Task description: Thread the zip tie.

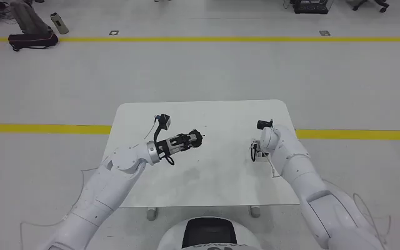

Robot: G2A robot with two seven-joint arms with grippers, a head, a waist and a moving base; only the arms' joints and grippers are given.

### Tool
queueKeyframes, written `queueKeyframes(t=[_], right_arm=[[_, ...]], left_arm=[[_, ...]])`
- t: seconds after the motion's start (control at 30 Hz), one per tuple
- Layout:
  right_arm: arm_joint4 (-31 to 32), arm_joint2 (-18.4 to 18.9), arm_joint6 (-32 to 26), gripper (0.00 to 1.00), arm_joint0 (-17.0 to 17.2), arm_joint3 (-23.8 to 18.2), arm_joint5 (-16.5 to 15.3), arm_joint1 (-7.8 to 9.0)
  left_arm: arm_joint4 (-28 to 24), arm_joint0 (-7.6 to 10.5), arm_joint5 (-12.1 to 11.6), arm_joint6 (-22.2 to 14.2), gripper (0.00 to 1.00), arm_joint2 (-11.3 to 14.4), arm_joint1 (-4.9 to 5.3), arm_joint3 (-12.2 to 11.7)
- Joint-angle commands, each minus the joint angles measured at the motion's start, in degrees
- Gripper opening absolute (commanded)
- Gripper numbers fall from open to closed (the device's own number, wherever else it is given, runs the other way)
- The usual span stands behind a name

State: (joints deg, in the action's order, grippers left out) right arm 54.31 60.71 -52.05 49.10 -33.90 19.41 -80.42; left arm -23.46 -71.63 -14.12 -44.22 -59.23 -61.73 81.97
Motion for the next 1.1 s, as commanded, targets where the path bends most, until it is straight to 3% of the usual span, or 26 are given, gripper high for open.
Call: queueKeyframes(t=[0.0,0.63,0.73,0.8,1.07], right_arm=[[-0.1,-0.2,0.2,0.18,-0.3,0.7,-0.1,-0.15],[-1.2,-1.7,2.3,0.13,-3.2,7.2,-1.1,-1.79],[-1.2,-2.0,2.5,0.09,-3.6,8.1,-1.3,-2.03],[-1.3,-2.1,2.6,0.0,-3.8,8.6,-1.4,-2.16],[-1.1,-2.2,3.2,0.0,-4.8,9.7,-1.5,-2.39]], left_arm=[[0.0,0.0,0.0,0.0,0.0,0.0,0.0,0.0],[0.0,0.0,0.0,0.0,0.0,0.0,0.0,0.0],[0.0,0.0,0.0,0.0,0.0,0.0,0.0,0.0],[0.0,0.0,0.0,0.0,0.0,0.0,0.0,0.0],[0.0,0.0,0.0,0.0,0.0,0.0,0.0,0.0]])
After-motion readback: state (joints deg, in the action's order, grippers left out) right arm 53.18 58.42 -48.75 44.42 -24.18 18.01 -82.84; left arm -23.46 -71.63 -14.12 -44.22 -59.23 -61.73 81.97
